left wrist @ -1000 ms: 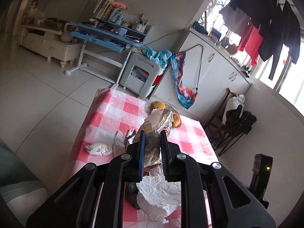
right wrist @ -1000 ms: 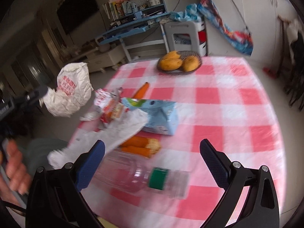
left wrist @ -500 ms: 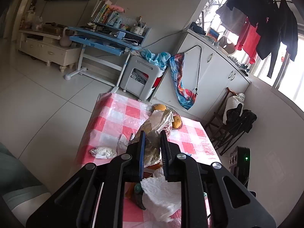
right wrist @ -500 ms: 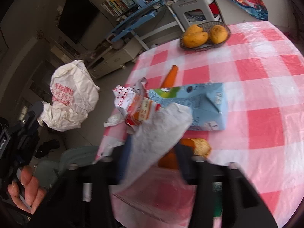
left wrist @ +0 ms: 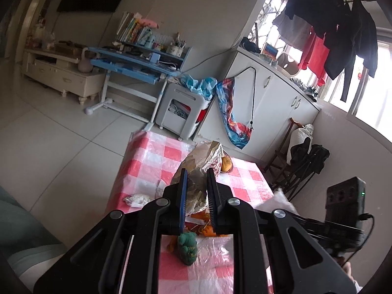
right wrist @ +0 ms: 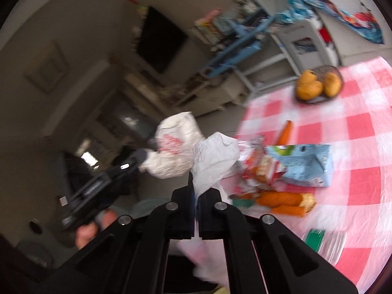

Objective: Collect trash
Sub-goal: 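Grasp crumpled white paper with left tool while right tool grasps white plastic sheet, then carry both held pieces over the yellow bucket and open both tools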

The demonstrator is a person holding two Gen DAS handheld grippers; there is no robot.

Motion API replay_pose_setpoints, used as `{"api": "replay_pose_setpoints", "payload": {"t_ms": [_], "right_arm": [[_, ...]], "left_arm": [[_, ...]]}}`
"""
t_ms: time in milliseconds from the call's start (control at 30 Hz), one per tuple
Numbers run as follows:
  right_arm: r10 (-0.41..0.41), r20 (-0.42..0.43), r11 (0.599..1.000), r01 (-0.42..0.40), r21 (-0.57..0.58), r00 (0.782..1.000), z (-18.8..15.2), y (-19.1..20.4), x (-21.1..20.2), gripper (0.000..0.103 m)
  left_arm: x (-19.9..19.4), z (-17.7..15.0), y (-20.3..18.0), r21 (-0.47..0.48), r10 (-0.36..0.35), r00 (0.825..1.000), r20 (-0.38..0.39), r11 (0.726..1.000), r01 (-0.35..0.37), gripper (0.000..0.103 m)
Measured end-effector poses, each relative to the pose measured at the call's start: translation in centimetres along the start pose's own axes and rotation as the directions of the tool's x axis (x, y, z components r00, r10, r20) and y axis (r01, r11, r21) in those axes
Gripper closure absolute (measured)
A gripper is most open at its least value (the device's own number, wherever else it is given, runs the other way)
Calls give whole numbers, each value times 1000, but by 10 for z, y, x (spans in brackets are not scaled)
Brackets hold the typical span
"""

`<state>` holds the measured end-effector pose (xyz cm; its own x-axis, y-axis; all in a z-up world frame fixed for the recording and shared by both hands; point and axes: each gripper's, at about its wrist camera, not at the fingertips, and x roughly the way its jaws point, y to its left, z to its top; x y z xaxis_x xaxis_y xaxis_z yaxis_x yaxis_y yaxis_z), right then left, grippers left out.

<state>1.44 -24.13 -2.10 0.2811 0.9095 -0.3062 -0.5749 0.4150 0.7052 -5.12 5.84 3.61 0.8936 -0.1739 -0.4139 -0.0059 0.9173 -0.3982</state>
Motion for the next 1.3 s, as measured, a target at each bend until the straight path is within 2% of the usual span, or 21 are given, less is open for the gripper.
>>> {"api": "replay_pose_setpoints", "payload": {"t_ms": [133,233,433,567,700,800,867,933,967,1000,1033,1067,1100,1133,1167,1200,1300], "right_arm": [[104,-43,994,-105,-23,994,-25,21,-12,101],[147,-86,989,-148,-6,985,-50,30,-12,101],[158,-154,987,-154,39,975,-95,42,-9,101],[63,-228,998,-60,21,972,-119,43,-6,101],[-31,-295,999,28,-16,955,-138,45,-4,101],[-106,-353,994,95,-48,930,-151,44,3,100],[-162,-410,987,152,-59,897,-165,39,8,100],[-238,-445,971,227,-79,863,-173,32,12,99],[-255,-457,965,250,-74,852,-175,28,12,96],[-277,-463,958,280,-65,842,-176,23,11,81],[-301,-457,950,306,-66,837,-176,21,9,53],[-330,-439,940,332,-74,836,-174,20,5,44],[-342,-425,936,343,-77,838,-172,20,1,39],[-347,-411,934,351,-68,843,-169,18,-3,39],[-354,-396,930,362,-59,847,-166,17,-6,39],[-371,-376,923,381,-52,849,-162,14,-7,39],[-407,-325,908,415,-47,854,-155,9,-13,39]], "left_arm": [[-29,-18,1,-12,7,999,-33,1000,-8,88],[-45,-39,-2,3,10,996,-89,1000,-10,88],[-72,-88,-14,54,30,981,-193,998,-20,88],[-86,-114,-19,72,52,970,-239,997,-36,88],[-95,-138,-22,82,79,954,-288,995,-58,88],[-97,-156,-27,95,98,936,-337,993,-70,88],[-96,-164,-30,106,110,925,-363,991,-76,88],[-93,-177,-32,125,131,904,-406,988,-87,88],[-91,-184,-33,134,141,890,-433,987,-91,88],[-90,-187,-34,139,147,882,-448,986,-93,87],[-87,-195,-34,151,159,863,-479,984,-97,87],[-84,-199,-34,158,162,848,-504,983,-94,82],[-80,-206,-33,167,166,829,-535,982,-88,77],[-79,-209,-33,175,175,817,-550,980,-93,65],[-78,-209,-33,181,184,814,-550,978,-100,55],[-78,-208,-34,186,192,818,-542,977,-106,53],[-81,-196,-36,188,188,845,-501,976,-106,49]]}}
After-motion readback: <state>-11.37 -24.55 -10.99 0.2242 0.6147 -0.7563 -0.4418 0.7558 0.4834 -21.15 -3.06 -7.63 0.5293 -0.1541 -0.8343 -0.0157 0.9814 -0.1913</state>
